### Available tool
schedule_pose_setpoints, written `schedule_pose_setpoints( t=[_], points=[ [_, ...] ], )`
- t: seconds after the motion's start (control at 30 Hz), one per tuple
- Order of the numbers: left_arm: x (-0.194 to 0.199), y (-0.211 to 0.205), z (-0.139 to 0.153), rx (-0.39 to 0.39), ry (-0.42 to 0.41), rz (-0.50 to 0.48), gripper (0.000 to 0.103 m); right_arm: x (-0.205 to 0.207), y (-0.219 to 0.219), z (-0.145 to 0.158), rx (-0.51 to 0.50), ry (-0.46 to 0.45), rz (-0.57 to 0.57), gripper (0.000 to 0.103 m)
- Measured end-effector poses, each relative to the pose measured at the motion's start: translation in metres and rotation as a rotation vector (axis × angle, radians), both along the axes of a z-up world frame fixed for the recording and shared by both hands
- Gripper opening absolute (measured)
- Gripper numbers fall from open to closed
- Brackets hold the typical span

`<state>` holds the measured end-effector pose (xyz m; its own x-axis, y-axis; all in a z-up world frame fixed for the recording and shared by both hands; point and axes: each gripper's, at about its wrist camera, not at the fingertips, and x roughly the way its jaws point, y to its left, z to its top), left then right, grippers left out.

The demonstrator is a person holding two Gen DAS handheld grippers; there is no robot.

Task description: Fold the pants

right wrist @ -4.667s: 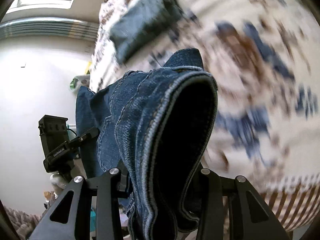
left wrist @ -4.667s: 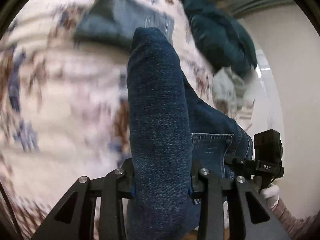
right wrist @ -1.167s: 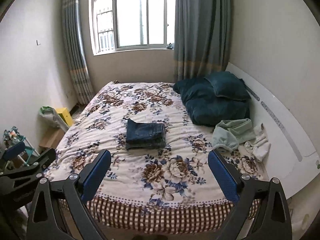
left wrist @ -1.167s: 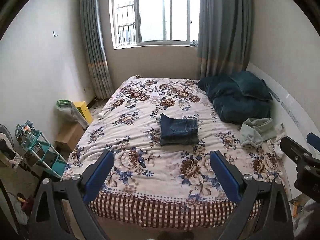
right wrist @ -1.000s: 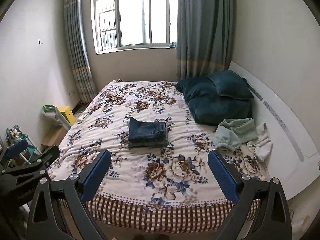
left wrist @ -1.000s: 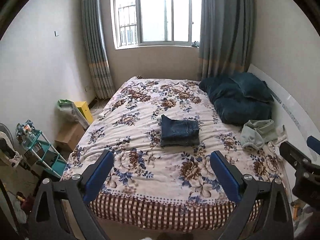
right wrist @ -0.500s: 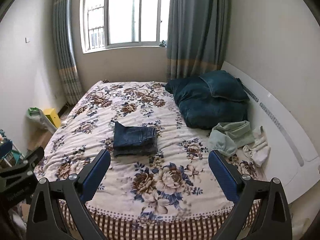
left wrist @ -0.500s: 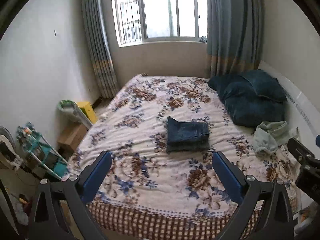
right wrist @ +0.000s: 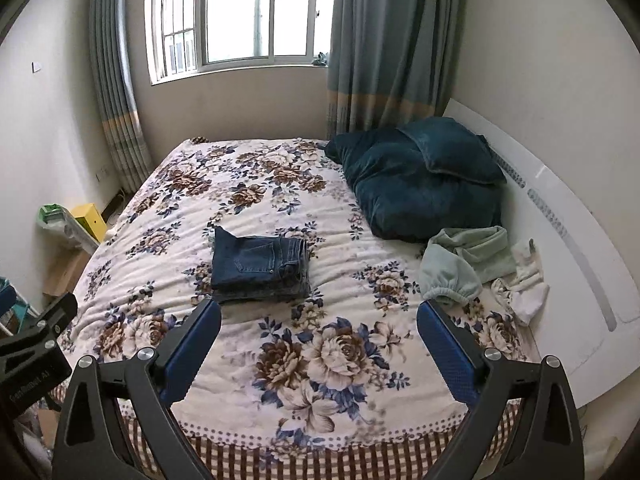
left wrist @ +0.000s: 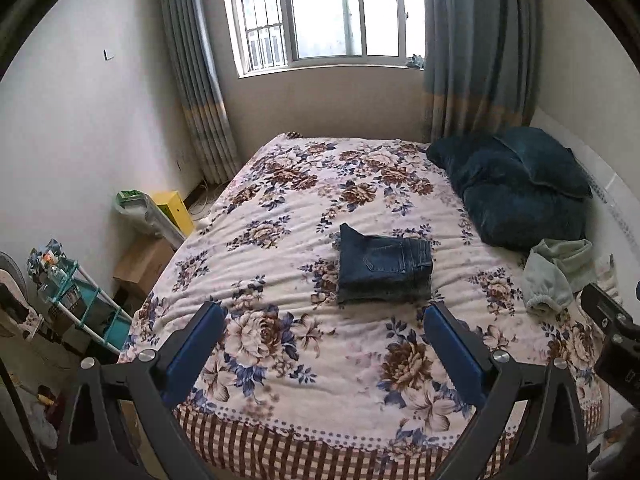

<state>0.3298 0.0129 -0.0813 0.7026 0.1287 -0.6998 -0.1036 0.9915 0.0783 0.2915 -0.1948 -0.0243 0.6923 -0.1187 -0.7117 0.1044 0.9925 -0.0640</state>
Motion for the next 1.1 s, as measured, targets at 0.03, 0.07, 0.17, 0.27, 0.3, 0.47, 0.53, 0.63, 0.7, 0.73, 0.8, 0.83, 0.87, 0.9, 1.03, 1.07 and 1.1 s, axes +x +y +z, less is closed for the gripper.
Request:
schedule_pose_setpoints(
  t=[0.03,0.07,0.17,0.27,0.3,0.47,0.53,0.63,0.7,0.73,0.8,0.83,0.87,0.9,1.03,1.07,1.1],
  points=[
    [0.002,0.0,0.001,0.003,-0.004,-0.001,0.103,0.001,0.001,-0.001,-0.001,-0.001,0.0,0.1],
    [0.001,0.0,0.003,0.007,-0.009,-0.001,0.103,0.001,0.0,-0.001,-0.003,0.001,0.0,0.1],
    [0.006,-0.001,0.004,0.009,-0.015,-0.005,0.103,0.004,-0.001,-0.002,0.001,-0.002,-0.002,0.1],
    [0.006,-0.001,0.006,0.01,-0.02,-0.006,0.103,0.008,-0.003,-0.003,0.004,-0.003,0.0,0.1],
    [0.007,-0.001,0.006,0.01,-0.021,-0.007,0.103,0.01,-0.003,-0.004,0.003,-0.005,-0.001,0.1],
    [0.008,-0.001,0.007,0.008,-0.02,-0.013,0.103,0.01,-0.004,-0.005,0.011,-0.008,-0.003,0.1],
    [0.009,-0.001,0.007,0.007,-0.021,-0.015,0.103,0.011,-0.003,-0.005,0.009,-0.009,-0.001,0.1],
    [0.009,-0.001,0.007,0.007,-0.021,-0.016,0.103,0.011,-0.002,-0.005,0.008,-0.012,0.003,0.1],
    [0.009,-0.001,0.007,0.006,-0.02,-0.017,0.103,0.008,-0.001,-0.004,0.01,-0.012,0.002,0.1],
    [0.01,-0.001,0.007,0.005,-0.019,-0.02,0.103,0.009,-0.001,-0.004,0.008,-0.012,0.006,0.1],
    [0.01,-0.002,0.008,0.01,-0.023,-0.023,0.103,0.007,0.002,-0.003,0.008,-0.012,0.014,0.1],
    [0.01,-0.003,0.008,0.009,-0.025,-0.024,0.103,0.007,0.002,-0.003,0.007,-0.014,0.016,0.1],
    [0.01,-0.004,0.008,0.008,-0.026,-0.026,0.103,0.006,0.003,-0.002,0.006,-0.015,0.019,0.1],
    [0.009,-0.004,0.008,0.009,-0.028,-0.025,0.103,0.006,0.002,-0.002,0.007,-0.015,0.019,0.1],
    [0.007,-0.005,0.01,0.01,-0.039,-0.028,0.103,0.006,0.003,-0.002,0.011,-0.016,0.018,0.1],
    [0.007,-0.005,0.01,0.01,-0.042,-0.028,0.103,0.006,0.003,-0.002,0.008,-0.015,0.021,0.1],
    [0.005,-0.006,0.011,0.01,-0.044,-0.028,0.103,0.006,0.002,-0.002,0.009,-0.015,0.022,0.1]
  ],
)
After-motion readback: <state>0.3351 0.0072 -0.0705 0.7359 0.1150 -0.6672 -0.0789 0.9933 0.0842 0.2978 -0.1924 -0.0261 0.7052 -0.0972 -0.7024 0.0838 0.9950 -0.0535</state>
